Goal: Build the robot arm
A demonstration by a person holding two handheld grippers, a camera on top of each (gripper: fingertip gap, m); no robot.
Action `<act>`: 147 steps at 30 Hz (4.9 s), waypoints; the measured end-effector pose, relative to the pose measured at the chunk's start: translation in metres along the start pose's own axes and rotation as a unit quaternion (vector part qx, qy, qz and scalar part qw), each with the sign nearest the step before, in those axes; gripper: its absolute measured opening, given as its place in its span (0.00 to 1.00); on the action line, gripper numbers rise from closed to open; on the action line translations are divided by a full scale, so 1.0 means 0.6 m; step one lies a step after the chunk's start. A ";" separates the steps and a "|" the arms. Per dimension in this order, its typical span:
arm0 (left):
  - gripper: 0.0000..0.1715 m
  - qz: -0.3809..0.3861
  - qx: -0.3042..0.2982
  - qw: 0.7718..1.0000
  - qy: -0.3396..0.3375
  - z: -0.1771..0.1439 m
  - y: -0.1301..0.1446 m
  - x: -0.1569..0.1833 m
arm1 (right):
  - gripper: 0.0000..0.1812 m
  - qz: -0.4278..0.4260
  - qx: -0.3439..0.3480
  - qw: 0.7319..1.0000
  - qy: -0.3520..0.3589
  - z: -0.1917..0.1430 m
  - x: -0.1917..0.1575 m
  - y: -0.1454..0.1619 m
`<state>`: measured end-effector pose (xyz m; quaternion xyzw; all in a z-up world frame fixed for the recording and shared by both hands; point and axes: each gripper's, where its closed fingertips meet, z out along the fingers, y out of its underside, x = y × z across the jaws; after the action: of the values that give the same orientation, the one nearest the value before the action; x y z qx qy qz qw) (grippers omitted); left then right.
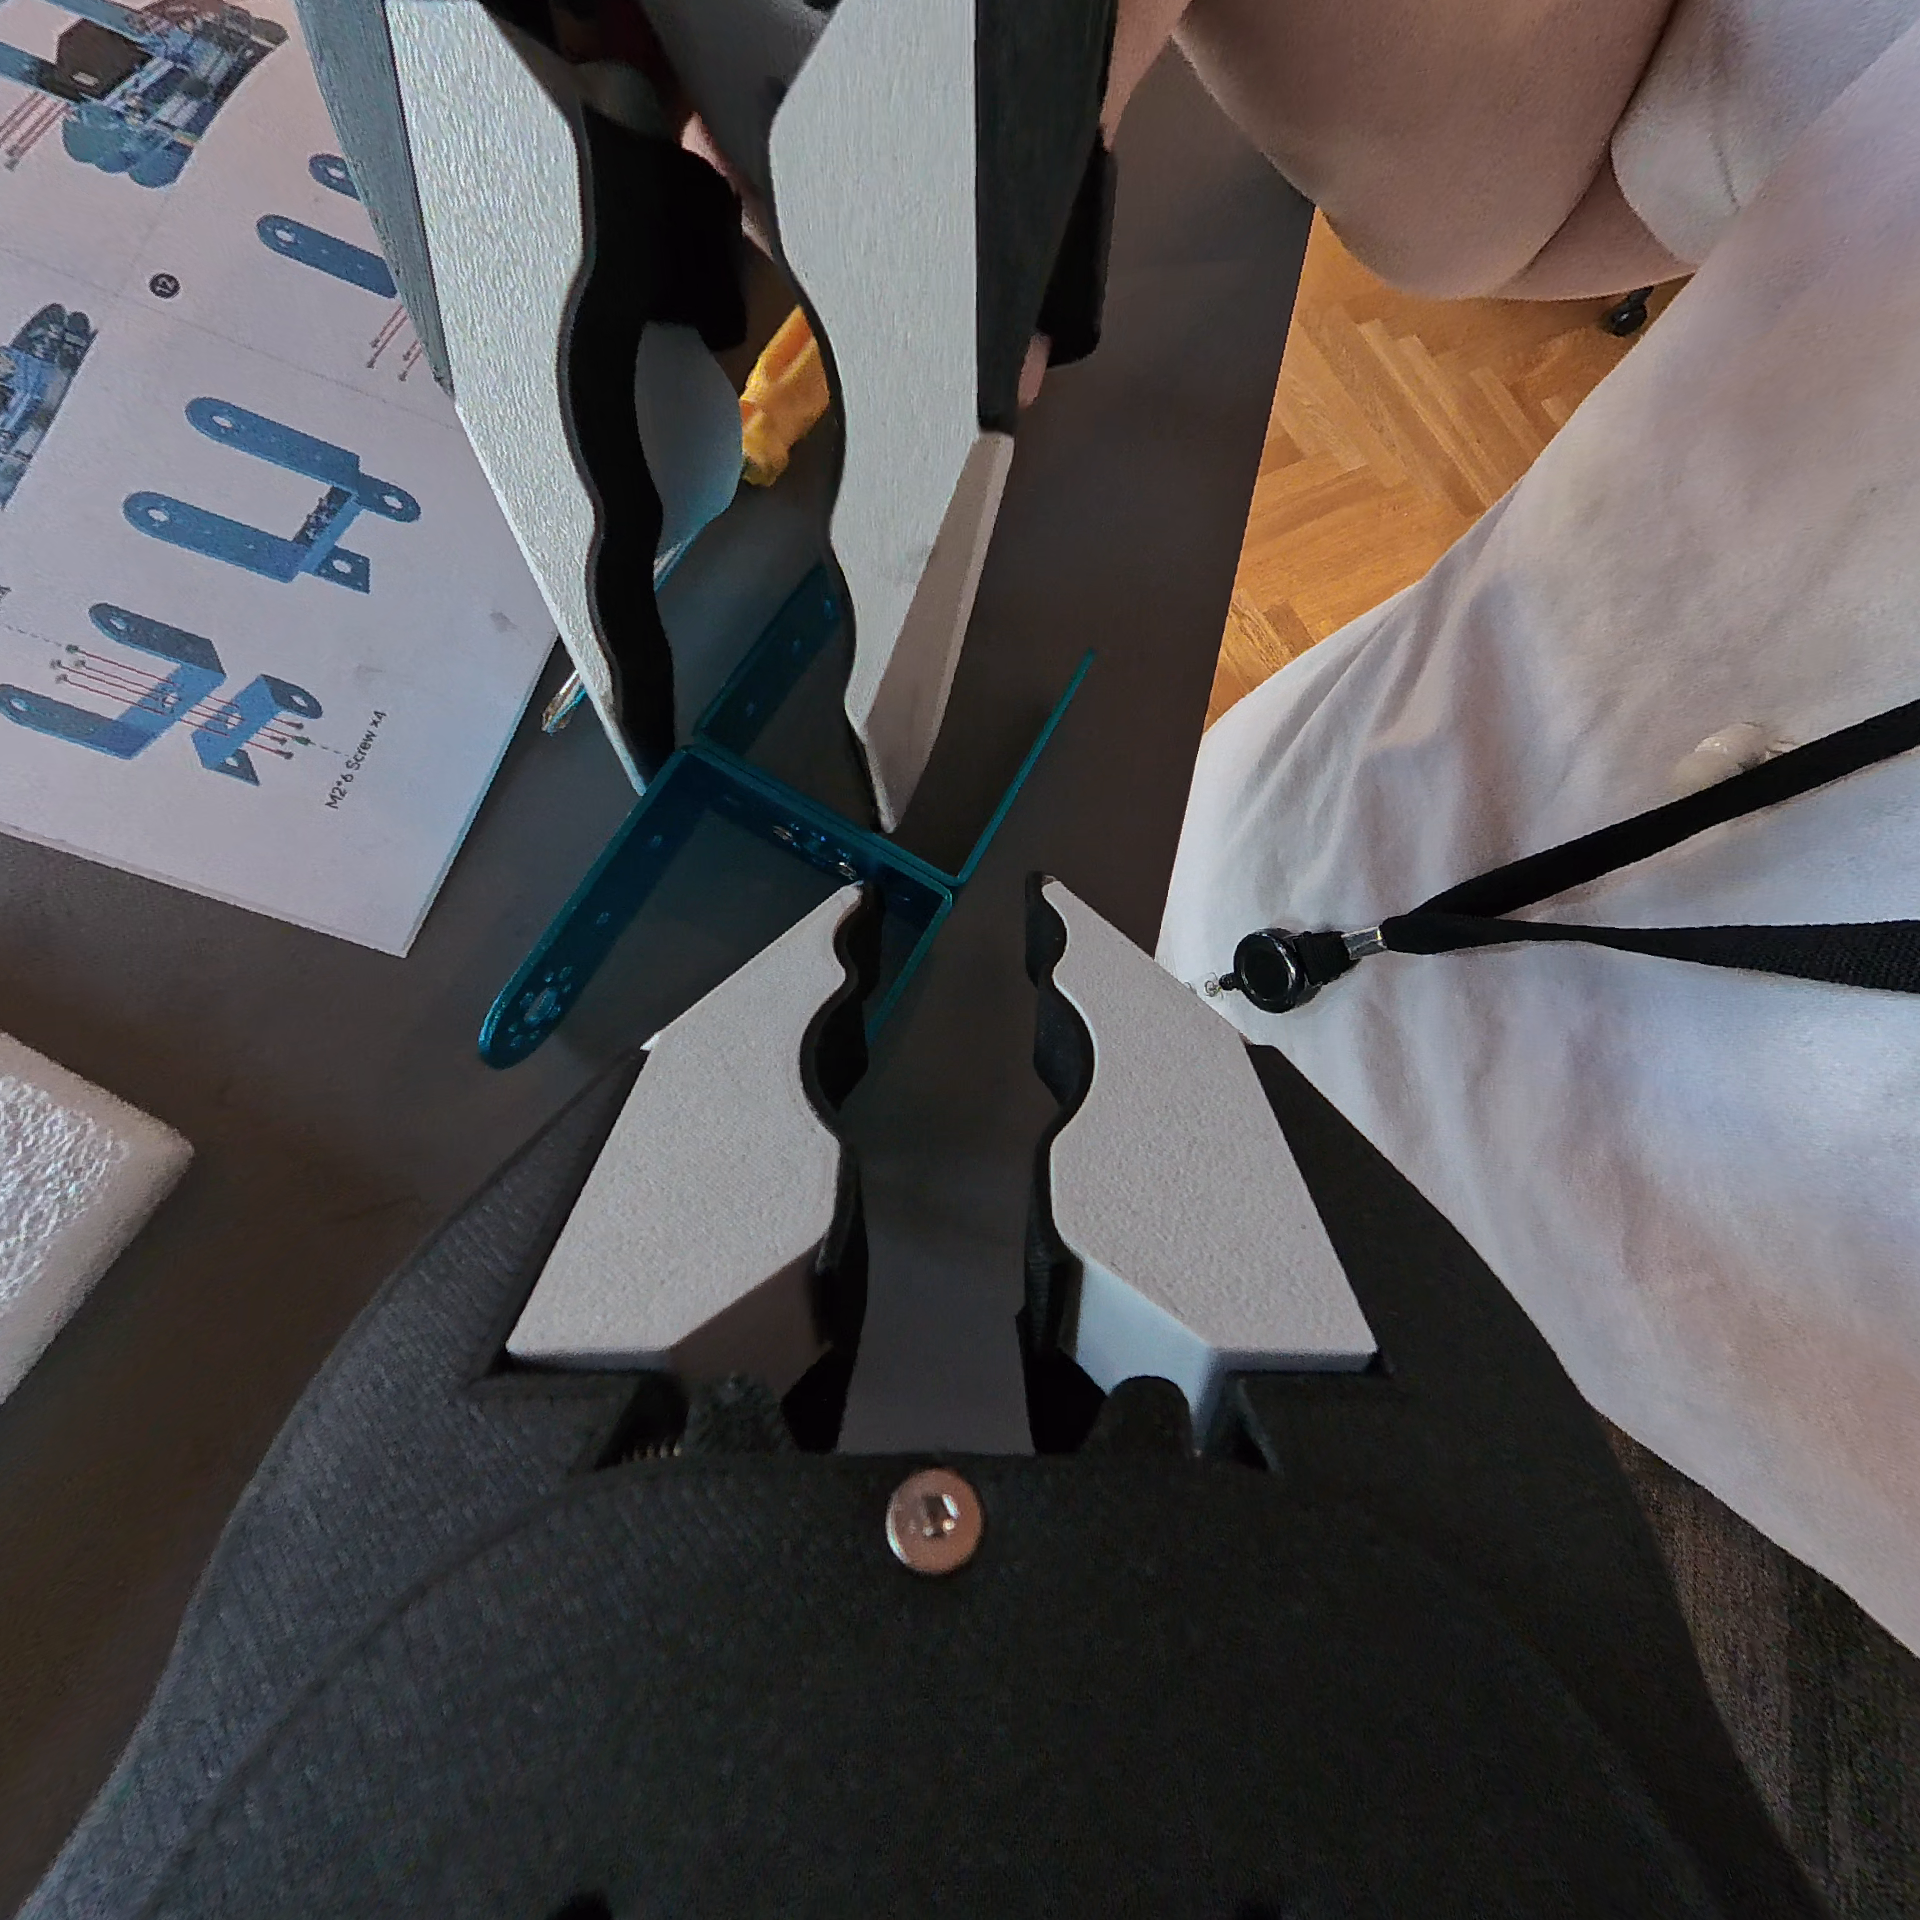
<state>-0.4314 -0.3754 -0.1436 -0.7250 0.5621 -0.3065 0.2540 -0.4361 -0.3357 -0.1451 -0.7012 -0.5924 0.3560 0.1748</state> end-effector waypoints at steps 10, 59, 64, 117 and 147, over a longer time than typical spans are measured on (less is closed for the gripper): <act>0.15 0.000 0.001 1.000 0.001 0.000 0.000 0.001 | 0.16 -0.002 -0.009 1.000 0.010 0.002 0.005 0.005; 0.15 0.000 0.001 1.000 0.002 0.004 -0.003 0.003 | 0.22 0.002 -0.021 1.000 0.000 0.007 -0.004 0.012; 0.15 -0.001 0.003 1.000 0.004 0.003 -0.003 0.003 | 0.19 0.017 -0.020 1.000 -0.012 0.003 -0.005 0.012; 0.17 -0.039 0.110 0.987 -0.107 -0.044 -0.010 -0.007 | 0.22 -0.039 0.019 0.998 0.045 -0.064 0.009 0.023; 0.10 -0.283 0.162 0.928 -0.183 -0.055 -0.037 -0.037 | 0.17 -0.097 0.093 0.980 0.150 -0.044 0.003 0.023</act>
<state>-0.4445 -0.3495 -0.1087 -0.8464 0.2203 -0.3143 0.3692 -0.4073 -0.3325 -0.1368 -0.6667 -0.5890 0.2814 0.3598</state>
